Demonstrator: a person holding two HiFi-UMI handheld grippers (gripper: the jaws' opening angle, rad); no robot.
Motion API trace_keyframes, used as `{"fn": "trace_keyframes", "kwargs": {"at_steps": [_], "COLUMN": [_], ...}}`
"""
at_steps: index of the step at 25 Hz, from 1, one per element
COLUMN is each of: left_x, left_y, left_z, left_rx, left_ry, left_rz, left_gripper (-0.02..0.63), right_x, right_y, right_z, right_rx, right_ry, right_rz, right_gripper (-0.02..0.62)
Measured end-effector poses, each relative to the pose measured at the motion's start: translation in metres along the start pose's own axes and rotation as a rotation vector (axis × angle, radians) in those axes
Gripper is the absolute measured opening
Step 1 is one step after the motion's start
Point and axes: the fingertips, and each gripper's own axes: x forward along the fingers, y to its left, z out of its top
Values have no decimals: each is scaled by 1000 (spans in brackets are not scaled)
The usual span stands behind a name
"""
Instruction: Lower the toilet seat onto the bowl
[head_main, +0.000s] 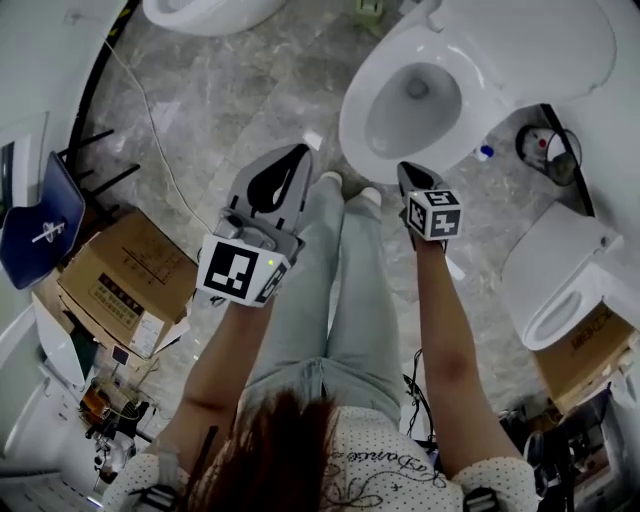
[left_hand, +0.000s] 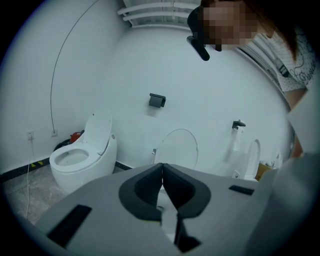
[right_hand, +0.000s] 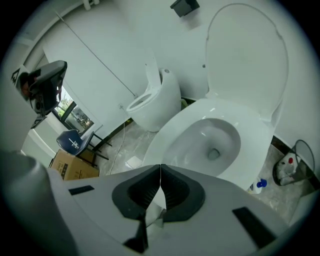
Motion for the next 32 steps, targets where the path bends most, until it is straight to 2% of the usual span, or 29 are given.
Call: {"fn": "trace_keyframes", "kwargs": {"at_steps": [8,13,19,25,29,32], "left_x": [3,7,-4,-16,-26,-32], "left_y": [-32,-51,-76,-90,-98,-110], "left_z": [64,116,180,212,228,245], "left_rx": [57,97,133,165,156,165], "left_ry": [-29,-93,-166,-183,-184,-208], "left_rz": [-63,-95,-139,-163,-170,-198], "left_gripper": [5,5,5,5,5,5], "right_x": [-101,-177,-279,-362,-405,-432], "right_y": [13,33,76,114,137,146], "right_z": [105,172,233,272,282,285], "right_rx": [-9,-6,-27,-136,-168,-189], "right_ry": [-222,-403,-609,-776,-863,-907], "right_rz": [-29,-18,-3,-57,-52,-83], "right_gripper": [14,14,14,14,15,15]}}
